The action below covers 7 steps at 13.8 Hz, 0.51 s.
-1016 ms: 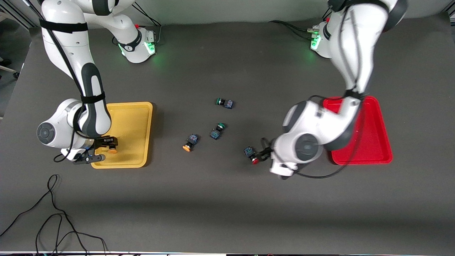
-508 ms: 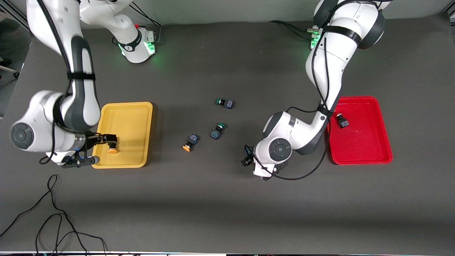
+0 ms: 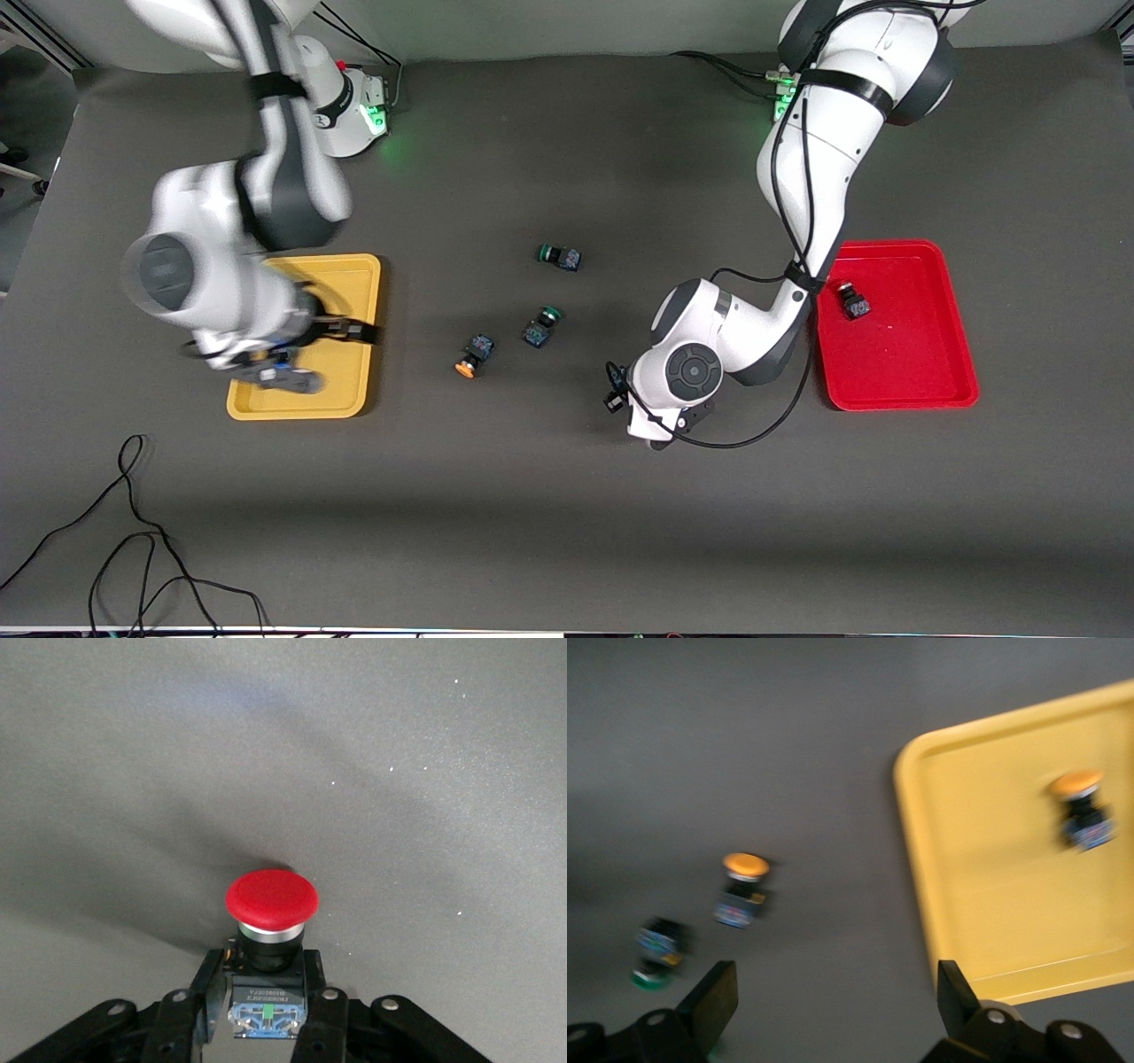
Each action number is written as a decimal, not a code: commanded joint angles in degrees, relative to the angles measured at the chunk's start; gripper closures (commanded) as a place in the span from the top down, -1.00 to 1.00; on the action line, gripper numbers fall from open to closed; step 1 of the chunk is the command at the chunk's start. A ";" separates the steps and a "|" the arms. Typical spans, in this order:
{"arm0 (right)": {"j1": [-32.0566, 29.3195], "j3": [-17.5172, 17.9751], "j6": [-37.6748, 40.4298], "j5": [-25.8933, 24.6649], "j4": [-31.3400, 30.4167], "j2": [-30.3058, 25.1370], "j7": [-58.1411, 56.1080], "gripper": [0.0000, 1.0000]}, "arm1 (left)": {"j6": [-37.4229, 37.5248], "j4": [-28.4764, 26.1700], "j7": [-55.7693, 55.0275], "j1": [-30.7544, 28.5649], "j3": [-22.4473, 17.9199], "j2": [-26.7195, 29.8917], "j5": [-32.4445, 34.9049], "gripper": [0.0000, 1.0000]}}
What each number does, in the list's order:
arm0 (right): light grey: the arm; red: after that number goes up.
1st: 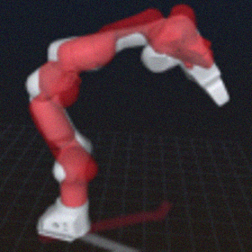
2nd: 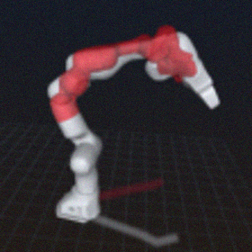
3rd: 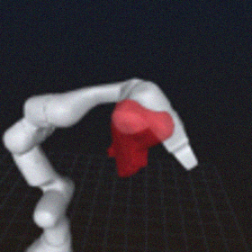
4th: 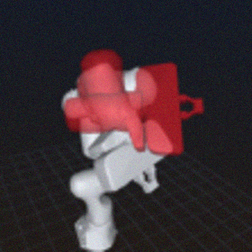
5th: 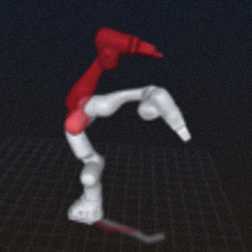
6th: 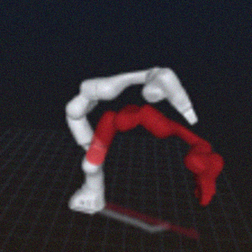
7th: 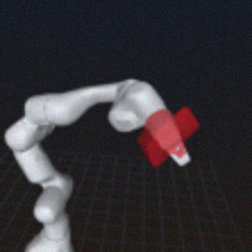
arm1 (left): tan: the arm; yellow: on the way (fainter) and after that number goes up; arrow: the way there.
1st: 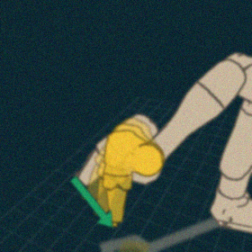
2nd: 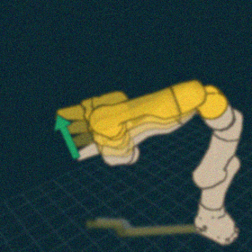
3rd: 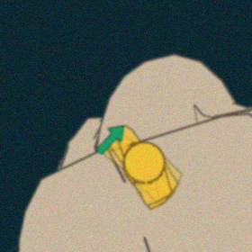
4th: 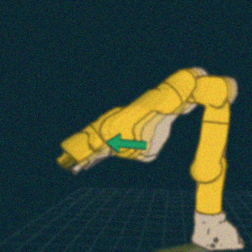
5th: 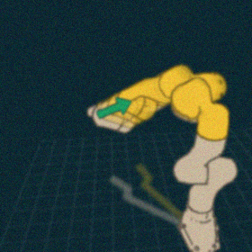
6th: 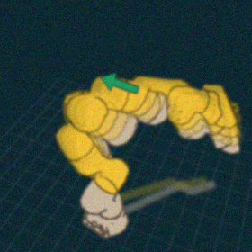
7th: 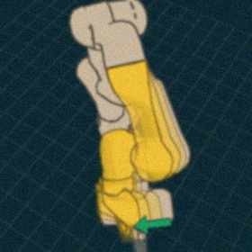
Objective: Place red and yellow buttons in trays
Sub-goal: 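Reach the left gripper to the second red button while the right gripper returns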
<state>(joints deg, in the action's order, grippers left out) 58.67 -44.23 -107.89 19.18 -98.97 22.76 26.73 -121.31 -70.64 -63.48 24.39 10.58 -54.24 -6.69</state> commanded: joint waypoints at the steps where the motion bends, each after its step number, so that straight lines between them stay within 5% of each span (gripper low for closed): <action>1: 5.38 -0.77 -6.34 6.27 0.45 6.74 11.65 1.00 | 5.07 0.67 -0.33 -1.18 -1.17 2.63 0.18 -1.00; 5: 10.06 -0.68 -22.50 16.21 -2.62 18.17 15.20 1.00 | 27.65 3.23 14.57 -9.87 -1.17 9.92 1.67 -1.00; 7: 10.06 -0.42 -25.96 21.13 -3.94 21.35 14.59 1.00 | 33.92 -1.66 23.97 -14.70 -1.26 14.05 3.95 -1.00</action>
<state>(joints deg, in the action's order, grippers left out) 68.11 -43.64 -130.94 36.01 -102.31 41.22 40.86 -91.48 -66.34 -47.20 13.45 9.09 -45.01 -4.55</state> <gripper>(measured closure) 0.000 0.599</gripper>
